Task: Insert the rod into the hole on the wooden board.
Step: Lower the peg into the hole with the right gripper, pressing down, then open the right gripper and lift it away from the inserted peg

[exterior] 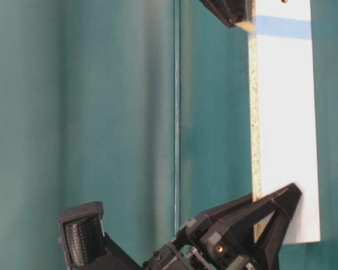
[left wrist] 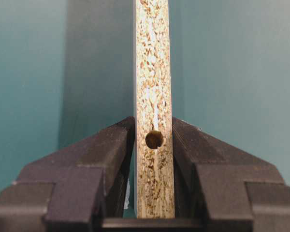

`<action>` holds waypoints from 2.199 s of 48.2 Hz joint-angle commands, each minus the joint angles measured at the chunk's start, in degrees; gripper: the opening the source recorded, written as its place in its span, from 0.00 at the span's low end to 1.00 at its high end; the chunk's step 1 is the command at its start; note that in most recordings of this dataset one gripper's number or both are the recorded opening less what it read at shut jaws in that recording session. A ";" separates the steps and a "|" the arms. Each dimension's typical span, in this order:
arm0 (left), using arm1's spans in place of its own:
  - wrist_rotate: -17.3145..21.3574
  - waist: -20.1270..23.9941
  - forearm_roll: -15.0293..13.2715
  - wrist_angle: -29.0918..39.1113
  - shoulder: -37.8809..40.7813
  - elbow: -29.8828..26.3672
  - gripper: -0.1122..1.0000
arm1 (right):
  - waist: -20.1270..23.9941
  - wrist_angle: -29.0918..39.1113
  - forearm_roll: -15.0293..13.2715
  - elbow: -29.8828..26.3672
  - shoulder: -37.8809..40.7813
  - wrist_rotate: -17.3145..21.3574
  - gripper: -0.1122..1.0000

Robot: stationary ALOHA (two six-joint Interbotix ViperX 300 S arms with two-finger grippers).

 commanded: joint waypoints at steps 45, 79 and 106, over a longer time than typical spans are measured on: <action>-0.44 -0.35 0.09 -0.09 -0.70 -0.62 0.40 | 0.35 16.70 -1.05 -3.60 -4.13 0.44 0.19; -0.44 -0.70 0.09 -0.09 -0.70 -0.62 0.39 | 0.44 23.38 -1.05 -4.57 -4.13 1.05 0.19; -0.53 -1.14 0.09 -0.09 -0.79 -0.62 0.39 | 0.79 24.52 -1.05 -6.24 -4.92 2.11 0.48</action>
